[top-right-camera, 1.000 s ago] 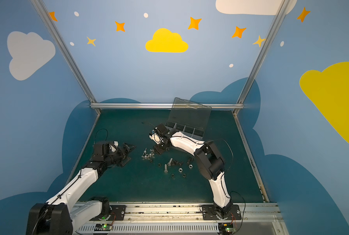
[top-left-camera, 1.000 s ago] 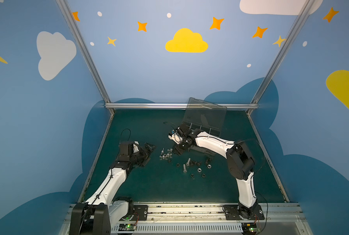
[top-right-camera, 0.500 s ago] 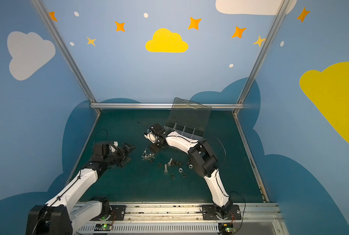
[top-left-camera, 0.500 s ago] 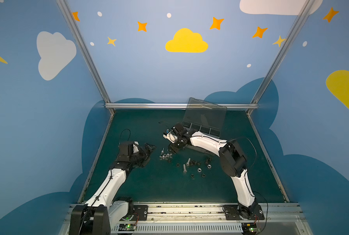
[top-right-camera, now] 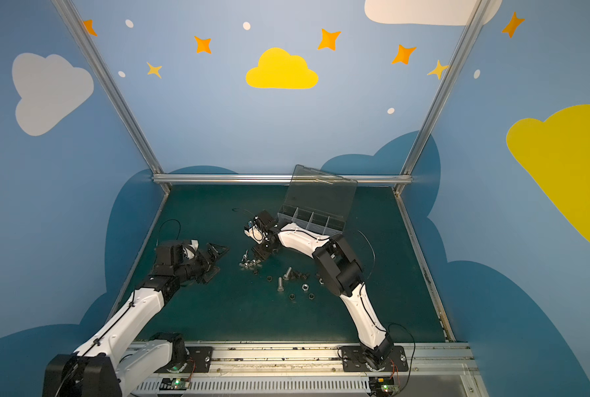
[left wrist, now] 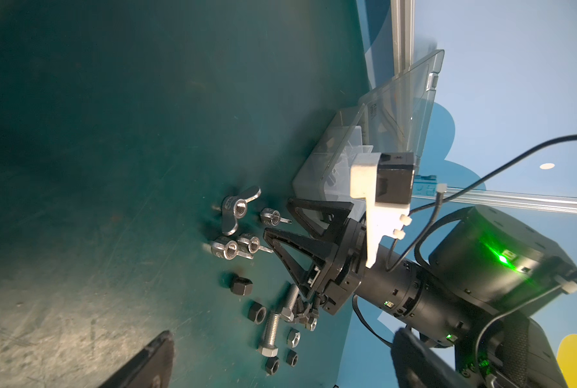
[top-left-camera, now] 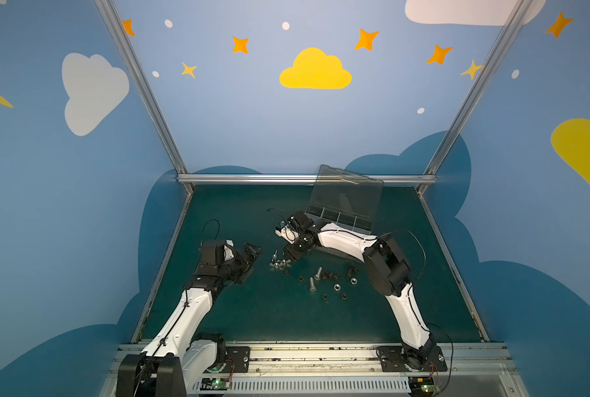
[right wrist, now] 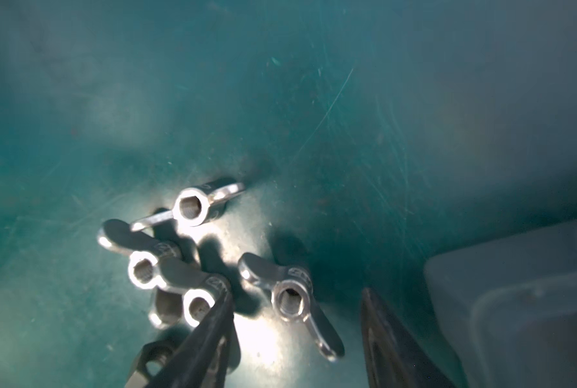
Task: Sort the screws and nuts into containers
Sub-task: Pick up the nut from the center of the table.
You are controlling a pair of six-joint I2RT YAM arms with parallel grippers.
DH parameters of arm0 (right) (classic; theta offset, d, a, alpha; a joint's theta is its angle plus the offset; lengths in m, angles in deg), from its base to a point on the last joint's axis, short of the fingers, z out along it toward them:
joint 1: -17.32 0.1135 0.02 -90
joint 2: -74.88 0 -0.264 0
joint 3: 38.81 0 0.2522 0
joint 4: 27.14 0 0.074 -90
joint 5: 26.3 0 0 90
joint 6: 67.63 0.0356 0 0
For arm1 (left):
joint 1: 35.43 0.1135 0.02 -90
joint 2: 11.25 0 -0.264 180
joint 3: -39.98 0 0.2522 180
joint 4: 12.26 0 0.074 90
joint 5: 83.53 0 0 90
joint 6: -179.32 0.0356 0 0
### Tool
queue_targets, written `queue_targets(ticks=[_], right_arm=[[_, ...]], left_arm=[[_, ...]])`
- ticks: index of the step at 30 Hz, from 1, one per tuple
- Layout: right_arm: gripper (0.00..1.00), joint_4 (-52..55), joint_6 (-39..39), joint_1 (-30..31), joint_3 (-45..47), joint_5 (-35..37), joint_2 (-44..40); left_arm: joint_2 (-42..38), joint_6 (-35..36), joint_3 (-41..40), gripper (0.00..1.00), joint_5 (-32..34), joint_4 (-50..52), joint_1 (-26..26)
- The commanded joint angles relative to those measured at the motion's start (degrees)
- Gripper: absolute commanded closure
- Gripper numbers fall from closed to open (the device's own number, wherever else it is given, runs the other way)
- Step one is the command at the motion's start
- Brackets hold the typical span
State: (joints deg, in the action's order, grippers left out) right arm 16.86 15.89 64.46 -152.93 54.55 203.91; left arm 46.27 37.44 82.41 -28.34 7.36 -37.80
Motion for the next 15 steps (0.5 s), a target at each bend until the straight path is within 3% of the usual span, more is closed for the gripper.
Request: queue_targets(ticks=[1, 15], right_arm=[[0.42, 0.43, -0.11, 0.16, -1.30, -0.63, 1.00], [0.43, 0.79, -0.20, 0.19, -1.16, -0.17, 2.26]], left_arm=[[-0.89, 0.70, -0.45, 0.00, 0.75, 0.85, 0.26], [-0.83, 0.79, -0.94, 0.00, 0.79, 0.72, 0.62]])
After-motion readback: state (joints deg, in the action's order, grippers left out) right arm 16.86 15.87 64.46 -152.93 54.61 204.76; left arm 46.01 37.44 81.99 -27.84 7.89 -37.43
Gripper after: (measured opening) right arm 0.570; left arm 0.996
